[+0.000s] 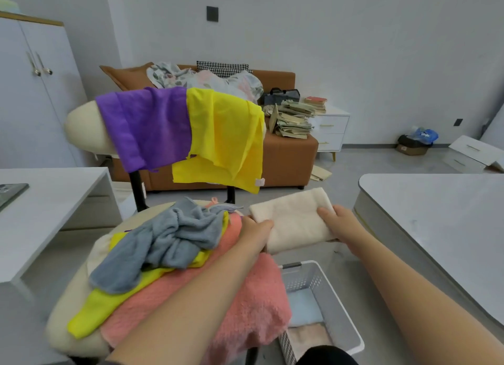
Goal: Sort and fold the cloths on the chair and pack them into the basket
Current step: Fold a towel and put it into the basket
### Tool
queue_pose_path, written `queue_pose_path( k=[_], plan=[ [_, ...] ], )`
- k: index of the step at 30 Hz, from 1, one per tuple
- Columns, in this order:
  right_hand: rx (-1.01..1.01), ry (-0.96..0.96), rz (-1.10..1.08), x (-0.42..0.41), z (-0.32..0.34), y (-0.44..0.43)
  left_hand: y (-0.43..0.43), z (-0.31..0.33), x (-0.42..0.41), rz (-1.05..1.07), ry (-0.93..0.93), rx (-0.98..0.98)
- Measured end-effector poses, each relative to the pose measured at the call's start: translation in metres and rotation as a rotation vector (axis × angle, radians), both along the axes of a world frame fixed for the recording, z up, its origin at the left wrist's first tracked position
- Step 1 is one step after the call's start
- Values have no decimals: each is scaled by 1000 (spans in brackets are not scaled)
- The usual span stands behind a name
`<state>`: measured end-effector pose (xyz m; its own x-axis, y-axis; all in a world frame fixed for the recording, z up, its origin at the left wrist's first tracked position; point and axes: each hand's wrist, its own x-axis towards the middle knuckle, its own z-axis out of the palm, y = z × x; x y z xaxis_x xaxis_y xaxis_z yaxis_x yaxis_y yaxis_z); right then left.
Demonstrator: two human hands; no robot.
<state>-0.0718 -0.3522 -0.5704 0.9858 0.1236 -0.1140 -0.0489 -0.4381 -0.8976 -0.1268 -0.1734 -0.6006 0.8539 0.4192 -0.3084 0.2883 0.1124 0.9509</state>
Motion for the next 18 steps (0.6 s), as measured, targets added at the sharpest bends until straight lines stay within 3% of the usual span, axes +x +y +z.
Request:
queue_pose_path(
  k=[3,8,13,18],
  plan=[
    [-55,134,-69,28,-22,-30,-31,-18,32,-61,146,-4],
    [-167,235,-44,65,-75,-64,-72,-68,72,-101,337,171],
    [-394,253,10,98,-162,-92,-107,-129,104,-20,509,204],
    [-442,377,85,110,-249,-94,-119,-202,124,-21,565,302]
  ],
)
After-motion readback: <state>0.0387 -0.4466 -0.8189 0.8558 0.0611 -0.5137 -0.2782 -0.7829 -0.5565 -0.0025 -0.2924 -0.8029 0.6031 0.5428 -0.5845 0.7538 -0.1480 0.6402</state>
